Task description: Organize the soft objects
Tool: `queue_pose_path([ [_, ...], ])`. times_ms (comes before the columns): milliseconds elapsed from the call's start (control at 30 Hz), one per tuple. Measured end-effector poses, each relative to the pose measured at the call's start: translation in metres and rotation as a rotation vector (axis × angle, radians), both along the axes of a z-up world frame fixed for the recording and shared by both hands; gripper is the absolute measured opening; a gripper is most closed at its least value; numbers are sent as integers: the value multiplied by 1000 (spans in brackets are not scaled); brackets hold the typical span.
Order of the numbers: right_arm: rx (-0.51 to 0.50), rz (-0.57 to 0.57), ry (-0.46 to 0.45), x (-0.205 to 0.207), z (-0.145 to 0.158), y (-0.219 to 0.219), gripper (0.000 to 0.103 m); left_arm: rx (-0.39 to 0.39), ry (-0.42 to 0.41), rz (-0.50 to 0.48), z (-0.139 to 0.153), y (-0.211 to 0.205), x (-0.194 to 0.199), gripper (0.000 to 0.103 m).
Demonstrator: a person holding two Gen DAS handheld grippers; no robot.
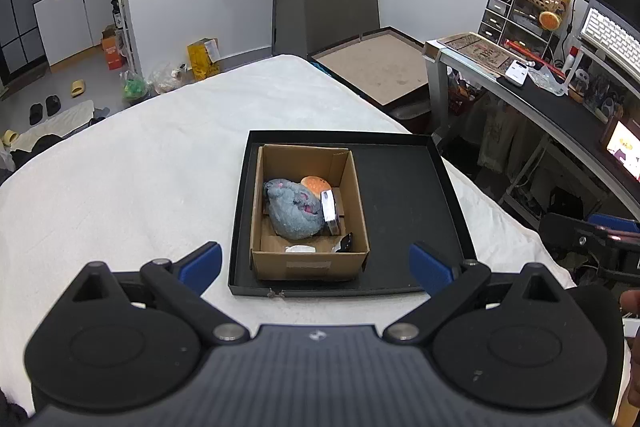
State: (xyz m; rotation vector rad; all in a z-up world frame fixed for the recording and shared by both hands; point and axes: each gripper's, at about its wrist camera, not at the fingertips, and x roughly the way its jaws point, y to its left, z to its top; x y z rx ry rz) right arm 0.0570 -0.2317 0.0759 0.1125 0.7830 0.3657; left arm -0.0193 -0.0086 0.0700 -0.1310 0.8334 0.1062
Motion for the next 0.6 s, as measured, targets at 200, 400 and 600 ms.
queue_pose_path([
  [200,-3,7,-3,-1,-1,1,103,-2,-3,4,0,1,-1,99],
  [400,-7,9,-1,-2,-1,2,103,-3,-1,1,-1,1,-1,99],
  [600,-8,6,1,-2,-1,4,103,-3,-1,0,-1,1,-1,99],
])
